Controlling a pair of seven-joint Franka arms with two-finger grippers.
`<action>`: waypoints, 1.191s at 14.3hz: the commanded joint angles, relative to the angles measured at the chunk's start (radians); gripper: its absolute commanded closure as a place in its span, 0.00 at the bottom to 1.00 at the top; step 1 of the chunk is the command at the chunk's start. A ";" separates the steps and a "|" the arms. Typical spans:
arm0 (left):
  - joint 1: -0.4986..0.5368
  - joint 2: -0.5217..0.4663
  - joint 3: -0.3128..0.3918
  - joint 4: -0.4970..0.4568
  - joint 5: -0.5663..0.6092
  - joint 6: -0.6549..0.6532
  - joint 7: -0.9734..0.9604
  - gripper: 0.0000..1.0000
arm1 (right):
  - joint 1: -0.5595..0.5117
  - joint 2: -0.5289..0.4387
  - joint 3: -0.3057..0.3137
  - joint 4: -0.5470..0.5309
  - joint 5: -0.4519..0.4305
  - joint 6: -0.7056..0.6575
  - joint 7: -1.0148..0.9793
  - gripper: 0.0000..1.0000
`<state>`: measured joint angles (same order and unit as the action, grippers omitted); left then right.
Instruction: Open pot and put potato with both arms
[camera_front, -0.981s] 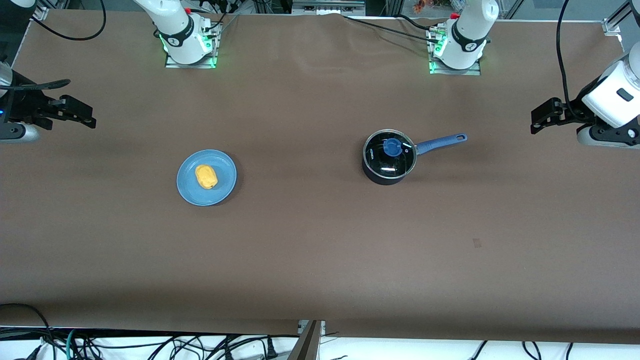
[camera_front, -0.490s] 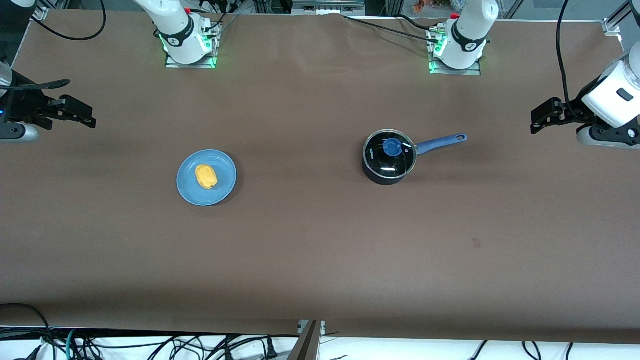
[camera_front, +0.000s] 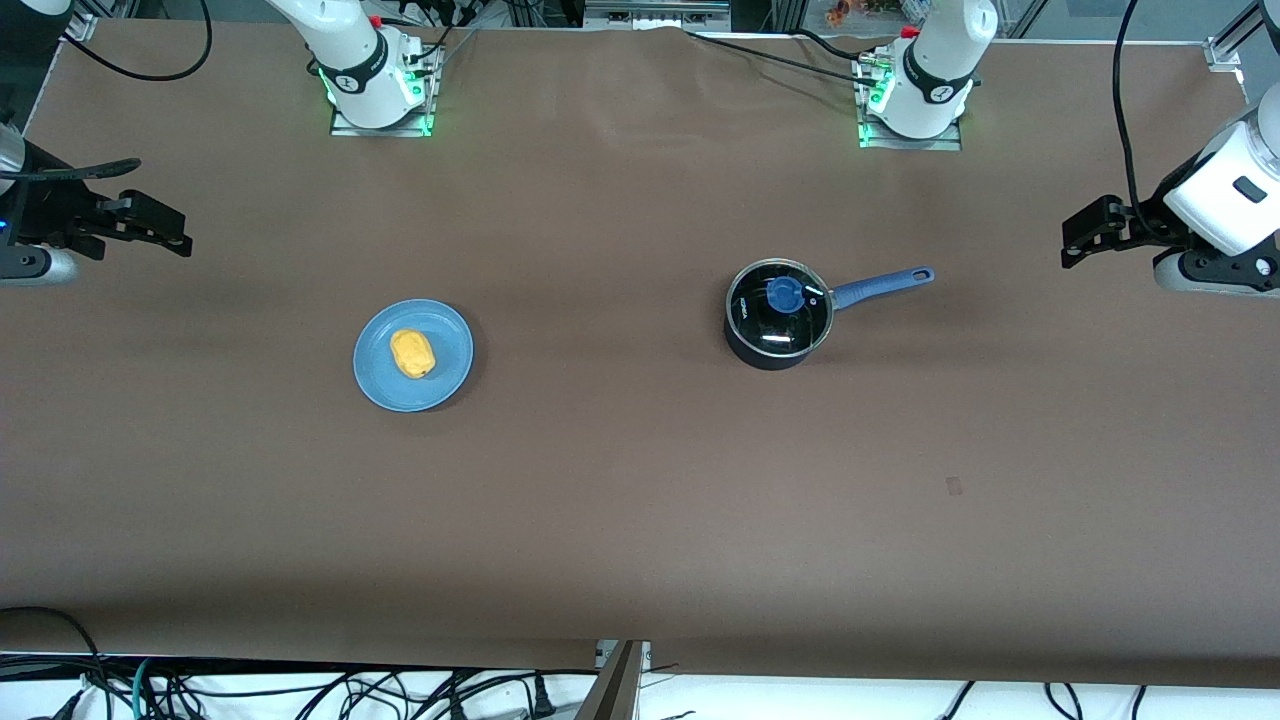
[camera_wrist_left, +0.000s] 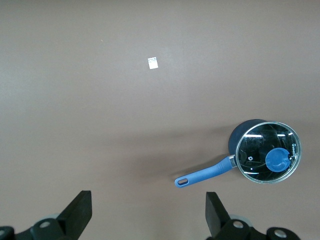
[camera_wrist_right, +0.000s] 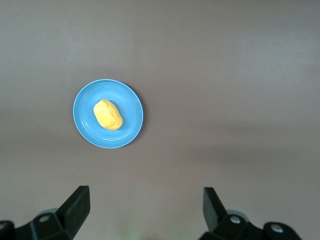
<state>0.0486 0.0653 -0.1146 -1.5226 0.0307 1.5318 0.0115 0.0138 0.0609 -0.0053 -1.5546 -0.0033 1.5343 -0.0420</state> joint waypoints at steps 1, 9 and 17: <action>-0.001 0.010 -0.002 0.030 -0.017 -0.021 0.001 0.00 | -0.008 0.008 -0.001 0.019 0.016 -0.002 -0.012 0.00; -0.001 0.010 -0.002 0.030 -0.017 -0.021 0.001 0.00 | -0.006 0.008 -0.001 0.019 0.023 0.000 -0.030 0.00; -0.001 0.008 -0.002 0.030 -0.017 -0.021 0.001 0.00 | -0.006 0.008 0.001 0.019 0.029 0.001 -0.030 0.00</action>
<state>0.0486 0.0653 -0.1161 -1.5223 0.0307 1.5318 0.0115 0.0138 0.0609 -0.0055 -1.5546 0.0065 1.5359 -0.0536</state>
